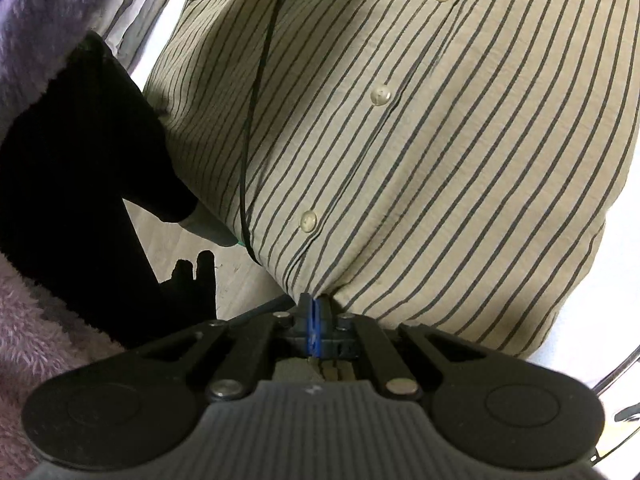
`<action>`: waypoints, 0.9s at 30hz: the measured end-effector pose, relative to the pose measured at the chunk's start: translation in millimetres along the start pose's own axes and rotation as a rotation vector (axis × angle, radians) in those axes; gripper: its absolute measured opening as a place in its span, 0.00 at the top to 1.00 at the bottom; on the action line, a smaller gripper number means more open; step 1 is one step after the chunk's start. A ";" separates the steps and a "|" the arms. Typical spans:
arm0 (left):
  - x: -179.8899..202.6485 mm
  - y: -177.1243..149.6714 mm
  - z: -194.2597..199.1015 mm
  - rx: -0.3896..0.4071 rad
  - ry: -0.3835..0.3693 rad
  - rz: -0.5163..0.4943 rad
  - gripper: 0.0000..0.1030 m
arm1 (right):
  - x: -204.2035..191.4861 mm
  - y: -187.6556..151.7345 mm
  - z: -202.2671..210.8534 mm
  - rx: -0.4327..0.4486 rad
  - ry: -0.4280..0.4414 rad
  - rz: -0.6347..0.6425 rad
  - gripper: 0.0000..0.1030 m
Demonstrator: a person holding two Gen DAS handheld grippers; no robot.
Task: Fold clothes
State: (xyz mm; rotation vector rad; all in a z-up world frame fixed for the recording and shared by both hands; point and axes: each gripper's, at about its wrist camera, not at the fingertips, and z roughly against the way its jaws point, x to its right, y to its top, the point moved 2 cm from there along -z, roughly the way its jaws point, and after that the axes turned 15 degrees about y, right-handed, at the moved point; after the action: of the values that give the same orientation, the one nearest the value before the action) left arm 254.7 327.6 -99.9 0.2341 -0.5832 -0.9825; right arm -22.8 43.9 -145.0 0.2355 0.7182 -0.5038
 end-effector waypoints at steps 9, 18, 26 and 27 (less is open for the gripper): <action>18.7 16.8 -38.9 0.036 0.080 -0.116 0.72 | 7.6 2.6 -3.3 -0.014 0.041 -0.007 0.98; 8.5 18.0 -4.3 0.141 0.029 -0.135 1.00 | 8.8 3.4 -3.7 -0.034 0.057 -0.008 0.98; -13.4 15.3 -21.2 0.087 0.093 -0.075 0.97 | 9.1 2.9 -11.7 -0.052 0.056 -0.012 0.98; -14.0 15.3 -20.6 0.093 0.104 -0.062 0.90 | 8.8 3.3 -12.0 -0.050 0.050 -0.012 0.98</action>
State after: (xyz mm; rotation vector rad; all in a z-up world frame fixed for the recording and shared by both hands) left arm 271.3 346.2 -115.1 0.3859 -0.5293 -0.9978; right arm -22.3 48.0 -159.6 0.1978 0.7807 -0.4922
